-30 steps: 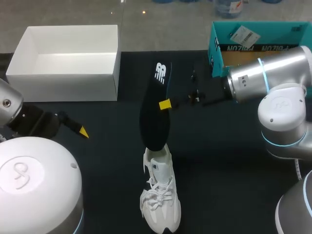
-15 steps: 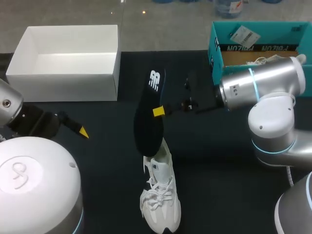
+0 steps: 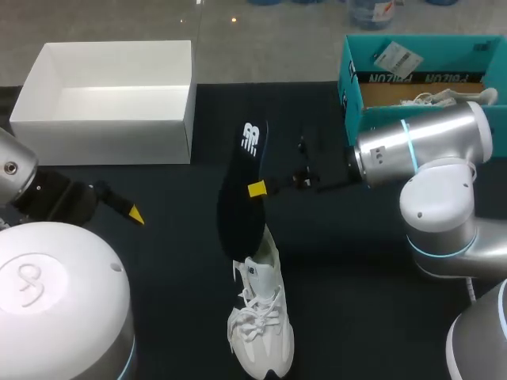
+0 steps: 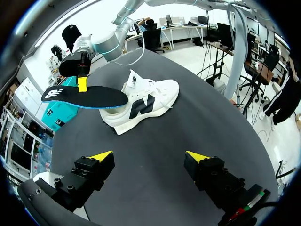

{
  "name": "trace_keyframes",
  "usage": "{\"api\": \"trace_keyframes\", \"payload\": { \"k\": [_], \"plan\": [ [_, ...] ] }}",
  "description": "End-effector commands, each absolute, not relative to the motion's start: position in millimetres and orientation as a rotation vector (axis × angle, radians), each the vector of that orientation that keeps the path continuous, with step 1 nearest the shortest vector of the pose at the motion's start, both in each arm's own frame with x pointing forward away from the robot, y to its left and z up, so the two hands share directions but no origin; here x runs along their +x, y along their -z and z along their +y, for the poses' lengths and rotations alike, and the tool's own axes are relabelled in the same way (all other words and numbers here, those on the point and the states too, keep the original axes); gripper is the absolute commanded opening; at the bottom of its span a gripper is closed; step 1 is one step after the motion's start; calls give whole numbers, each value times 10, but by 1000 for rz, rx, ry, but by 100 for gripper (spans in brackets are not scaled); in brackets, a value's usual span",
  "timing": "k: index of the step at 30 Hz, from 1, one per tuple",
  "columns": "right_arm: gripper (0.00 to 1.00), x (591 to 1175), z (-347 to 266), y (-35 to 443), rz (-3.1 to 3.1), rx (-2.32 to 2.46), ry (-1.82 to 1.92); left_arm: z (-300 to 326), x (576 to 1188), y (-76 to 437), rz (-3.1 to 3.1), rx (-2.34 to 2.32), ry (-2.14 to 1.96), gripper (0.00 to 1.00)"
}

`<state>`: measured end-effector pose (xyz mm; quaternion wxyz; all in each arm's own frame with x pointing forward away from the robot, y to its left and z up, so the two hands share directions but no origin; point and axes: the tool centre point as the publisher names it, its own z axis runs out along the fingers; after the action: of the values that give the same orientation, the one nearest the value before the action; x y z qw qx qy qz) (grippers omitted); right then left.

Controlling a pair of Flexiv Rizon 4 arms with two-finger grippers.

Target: Take the shoe out of the shoebox, open the shoe tongue, remove and reinsert the insole, then place the shoe into the shoebox

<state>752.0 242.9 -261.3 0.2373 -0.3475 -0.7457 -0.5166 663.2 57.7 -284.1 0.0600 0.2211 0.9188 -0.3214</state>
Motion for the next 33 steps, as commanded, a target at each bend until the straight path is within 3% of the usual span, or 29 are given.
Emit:
{"api": "trace_keyframes", "payload": {
  "k": [1, 33],
  "plan": [
    [0, 7472, 2504, 2675, -2034, -964, 1421, 576, 6627, 2837, 2784, 669, 969, 100],
    [0, 7721, 2104, 2489, -2136, -980, 1443, 576, 6627, 2837, 2784, 669, 969, 100]
  ]
}}
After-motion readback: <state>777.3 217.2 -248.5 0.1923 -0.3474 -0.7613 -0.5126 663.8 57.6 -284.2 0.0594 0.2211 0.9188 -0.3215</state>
